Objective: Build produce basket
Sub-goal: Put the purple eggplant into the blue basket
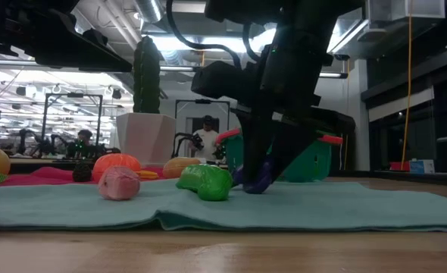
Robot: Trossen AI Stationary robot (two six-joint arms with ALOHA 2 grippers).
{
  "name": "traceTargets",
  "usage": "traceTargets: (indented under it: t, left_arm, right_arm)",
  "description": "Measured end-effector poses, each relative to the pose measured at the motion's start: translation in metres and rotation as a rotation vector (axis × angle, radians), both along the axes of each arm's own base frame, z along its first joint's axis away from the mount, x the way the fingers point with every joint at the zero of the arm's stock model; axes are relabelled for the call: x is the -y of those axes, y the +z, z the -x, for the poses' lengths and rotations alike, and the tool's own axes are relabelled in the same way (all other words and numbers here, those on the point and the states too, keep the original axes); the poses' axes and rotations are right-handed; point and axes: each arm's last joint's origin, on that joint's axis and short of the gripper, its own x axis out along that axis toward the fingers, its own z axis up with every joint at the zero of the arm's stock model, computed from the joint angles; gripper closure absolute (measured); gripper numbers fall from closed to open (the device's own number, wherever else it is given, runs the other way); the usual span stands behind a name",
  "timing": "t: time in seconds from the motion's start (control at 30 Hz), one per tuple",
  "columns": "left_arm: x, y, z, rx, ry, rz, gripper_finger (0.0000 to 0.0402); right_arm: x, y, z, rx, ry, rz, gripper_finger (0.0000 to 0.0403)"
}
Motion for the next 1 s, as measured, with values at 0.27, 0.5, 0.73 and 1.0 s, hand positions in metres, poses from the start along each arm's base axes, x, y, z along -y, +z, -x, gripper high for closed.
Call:
traceTargets:
  t: [0.27,0.5,0.73,1.0]
  left_arm:
    - [0.000,0.000,0.000,0.000,0.000,0.000,0.0229]
    - [0.000,-0.001,0.000,-0.005,0.000,-0.002,0.0229]
    - [0.000,-0.001,0.000,-0.009,0.000,-0.004,0.0229]
    - [0.000,-0.001,0.000,-0.009,0.000,-0.005,0.0229]
  right_arm:
    - [0.002,0.016,0.004,0.022,0.008,0.010,0.0305]
    - [0.006,0.039,0.011,0.064,0.025,0.084,0.0306]
    - [0.008,0.071,0.019,0.145,0.058,0.184,0.0307]
    - [0.003,0.112,0.051,0.177,0.076,0.356,0.0307]
